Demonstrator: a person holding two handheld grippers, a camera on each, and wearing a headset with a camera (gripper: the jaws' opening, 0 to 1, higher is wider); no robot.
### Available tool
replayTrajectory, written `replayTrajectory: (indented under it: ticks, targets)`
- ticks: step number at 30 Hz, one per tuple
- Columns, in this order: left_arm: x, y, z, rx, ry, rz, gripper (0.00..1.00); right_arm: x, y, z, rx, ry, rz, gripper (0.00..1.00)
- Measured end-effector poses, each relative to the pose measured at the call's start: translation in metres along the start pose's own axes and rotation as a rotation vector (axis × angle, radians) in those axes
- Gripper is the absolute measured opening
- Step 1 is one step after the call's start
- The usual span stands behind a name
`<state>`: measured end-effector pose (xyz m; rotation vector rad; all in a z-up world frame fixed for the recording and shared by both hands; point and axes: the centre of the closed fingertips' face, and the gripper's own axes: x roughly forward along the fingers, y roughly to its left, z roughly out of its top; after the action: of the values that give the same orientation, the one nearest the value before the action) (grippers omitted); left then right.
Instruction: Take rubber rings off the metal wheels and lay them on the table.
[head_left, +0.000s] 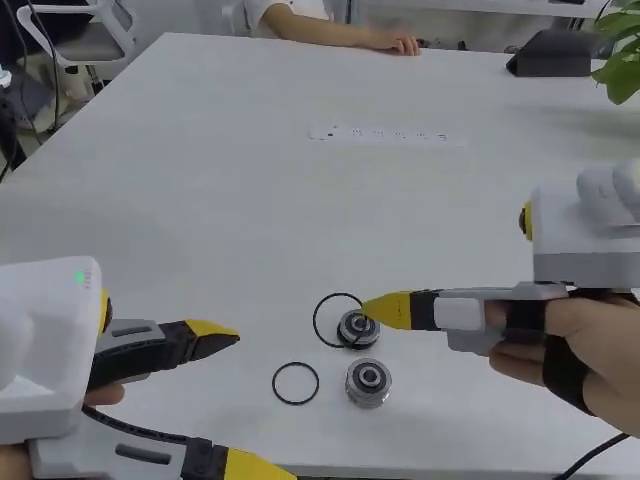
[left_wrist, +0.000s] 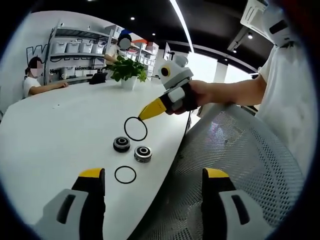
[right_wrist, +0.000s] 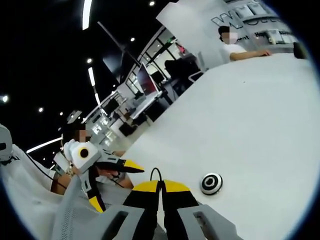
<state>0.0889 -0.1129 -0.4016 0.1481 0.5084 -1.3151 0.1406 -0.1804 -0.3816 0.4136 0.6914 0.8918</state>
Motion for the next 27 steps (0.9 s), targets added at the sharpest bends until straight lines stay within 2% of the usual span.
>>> replayTrajectory:
  ticks: [13, 15, 17, 21, 27]
  targets:
    - [-0.001, 0.005, 0.000, -0.006, -0.004, 0.022, 0.79, 0.026, 0.008, -0.006, -0.079, 0.095, 0.012, 0.00]
    - [-0.002, 0.008, 0.000, 0.000, -0.004, 0.038, 0.80, 0.031, 0.005, -0.008, -0.094, 0.120, -0.011, 0.00]
    - [-0.002, 0.009, 0.001, -0.002, -0.008, 0.046, 0.81, 0.035, -0.004, -0.013, -0.111, 0.162, -0.067, 0.00]
    - [-0.003, 0.009, 0.001, -0.004, -0.012, 0.046, 0.81, 0.046, -0.005, -0.021, -0.114, 0.186, -0.058, 0.00]
    - [-0.002, 0.010, -0.003, -0.006, 0.006, 0.050, 0.80, 0.051, -0.014, -0.039, -0.138, 0.207, -0.079, 0.00]
